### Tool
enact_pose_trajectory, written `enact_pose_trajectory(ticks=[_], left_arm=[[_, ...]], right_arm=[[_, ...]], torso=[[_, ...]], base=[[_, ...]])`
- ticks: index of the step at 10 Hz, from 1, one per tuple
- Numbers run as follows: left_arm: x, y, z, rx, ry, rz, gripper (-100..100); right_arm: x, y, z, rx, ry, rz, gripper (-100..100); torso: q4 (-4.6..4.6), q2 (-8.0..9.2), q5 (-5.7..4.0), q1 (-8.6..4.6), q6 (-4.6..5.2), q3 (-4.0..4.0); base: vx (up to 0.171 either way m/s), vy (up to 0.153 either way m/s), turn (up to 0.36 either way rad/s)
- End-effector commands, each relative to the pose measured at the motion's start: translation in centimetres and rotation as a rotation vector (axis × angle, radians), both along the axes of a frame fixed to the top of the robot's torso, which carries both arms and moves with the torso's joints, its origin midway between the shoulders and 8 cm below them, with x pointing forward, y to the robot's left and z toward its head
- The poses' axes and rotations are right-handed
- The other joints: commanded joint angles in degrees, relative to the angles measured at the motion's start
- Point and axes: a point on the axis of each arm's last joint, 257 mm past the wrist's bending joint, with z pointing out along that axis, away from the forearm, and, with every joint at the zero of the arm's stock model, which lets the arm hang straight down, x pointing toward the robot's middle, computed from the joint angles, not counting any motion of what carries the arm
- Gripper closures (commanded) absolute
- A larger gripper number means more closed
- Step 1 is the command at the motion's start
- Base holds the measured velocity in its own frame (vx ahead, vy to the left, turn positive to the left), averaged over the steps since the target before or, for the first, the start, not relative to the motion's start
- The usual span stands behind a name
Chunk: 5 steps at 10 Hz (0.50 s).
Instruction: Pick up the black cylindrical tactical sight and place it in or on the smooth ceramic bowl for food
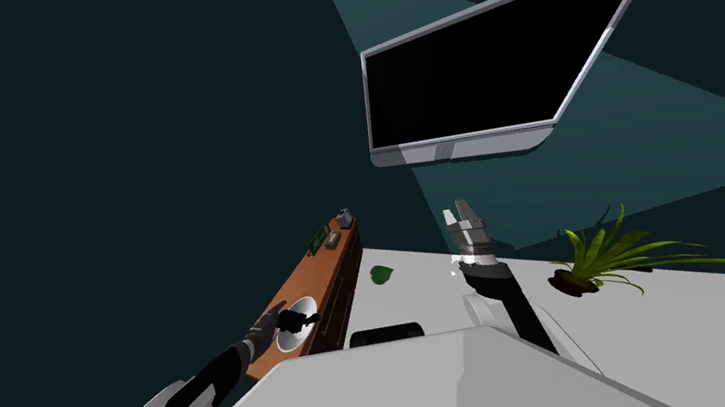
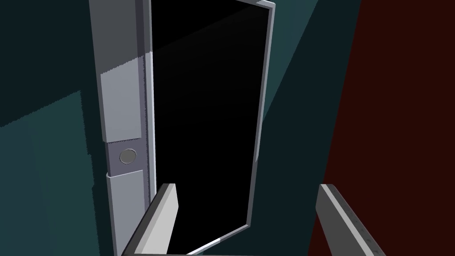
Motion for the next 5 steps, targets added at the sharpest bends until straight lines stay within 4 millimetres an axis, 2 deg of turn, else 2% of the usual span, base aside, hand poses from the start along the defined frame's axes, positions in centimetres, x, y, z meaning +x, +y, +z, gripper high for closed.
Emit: enact_pose_trajectory(ticks=[1,5], left_arm=[[0.0,-0.4,0.9,-0.004,0.001,-0.007,-100],[0.3,-1.3,2.6,-0.013,0.004,-0.029,-100]], right_arm=[[0.0,0.0,0.0,0.0,0.0,0.0,0],[0.0,0.0,0.0,0.0,0.0,0.0,0]], torso=[[0.0,0.0,0.0,0.0,0.0,0.0],[-0.01,-0.04,0.01,0.0,0.01,-0.02]], base=[[0.022,0.023,0.069],[0.019,0.017,0.055]])
